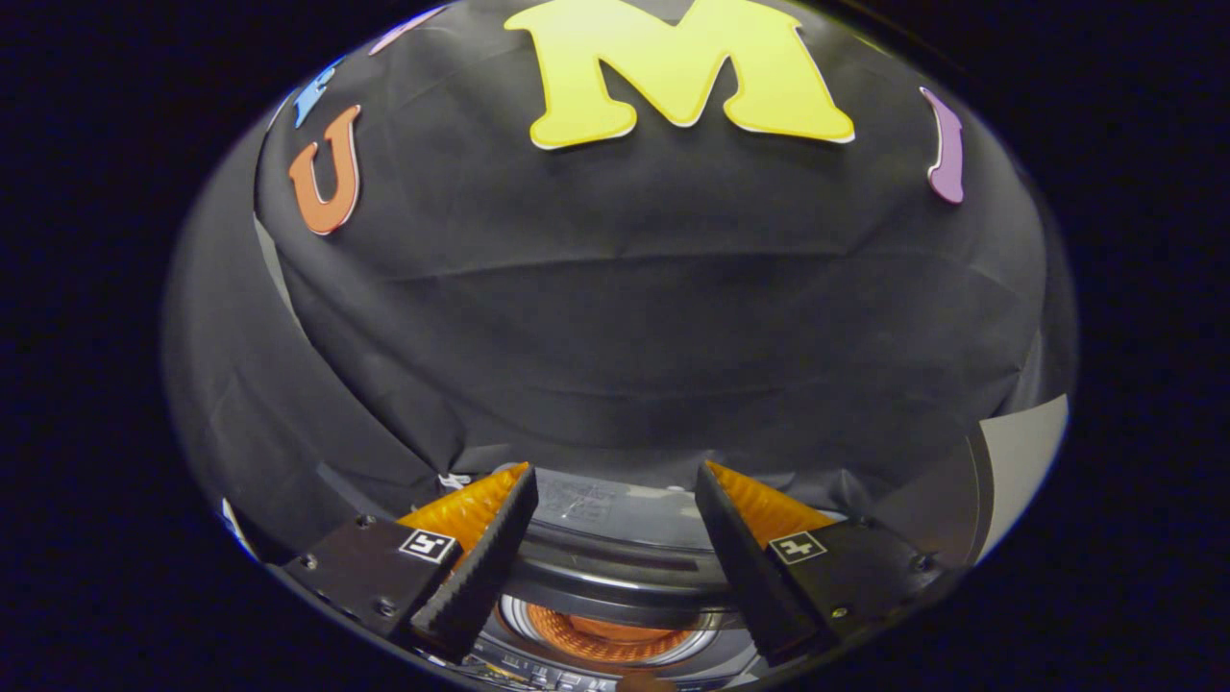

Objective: Put the clothes into the washing machine and then close the washing machine lid.

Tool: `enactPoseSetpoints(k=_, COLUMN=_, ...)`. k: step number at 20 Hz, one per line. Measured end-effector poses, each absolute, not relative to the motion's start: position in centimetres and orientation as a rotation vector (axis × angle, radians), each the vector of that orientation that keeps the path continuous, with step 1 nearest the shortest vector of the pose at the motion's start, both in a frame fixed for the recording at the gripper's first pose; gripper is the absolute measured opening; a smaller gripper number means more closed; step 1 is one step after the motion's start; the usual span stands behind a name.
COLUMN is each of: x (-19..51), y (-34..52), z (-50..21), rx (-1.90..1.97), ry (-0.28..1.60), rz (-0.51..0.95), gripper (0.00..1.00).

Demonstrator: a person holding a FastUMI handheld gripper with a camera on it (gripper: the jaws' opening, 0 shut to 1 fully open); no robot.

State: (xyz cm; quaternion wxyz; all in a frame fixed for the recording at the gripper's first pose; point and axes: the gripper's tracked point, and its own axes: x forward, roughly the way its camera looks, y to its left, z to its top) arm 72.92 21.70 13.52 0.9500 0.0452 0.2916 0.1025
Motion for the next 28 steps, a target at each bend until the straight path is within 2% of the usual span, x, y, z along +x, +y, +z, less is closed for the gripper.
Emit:
enactPoseSetpoints(k=12, x=71.7, y=22.3, z=11.9, rx=0.083, ry=0.661, rz=0.258, gripper=1.0)
enactPoseSetpoints(k=19, x=66.6, y=20.6, z=10.1, rx=0.046, ry=0.667, rz=0.239, gripper=0.99)
enactPoseSetpoints(k=23, x=64.6, y=18.6, z=11.4, rx=0.045, ry=0.636, rz=0.19, gripper=0.99)
enactPoseSetpoints(k=28, x=59.5, y=15.4, z=16.0, rx=0.058, ry=0.486, rz=0.141, gripper=0.99)
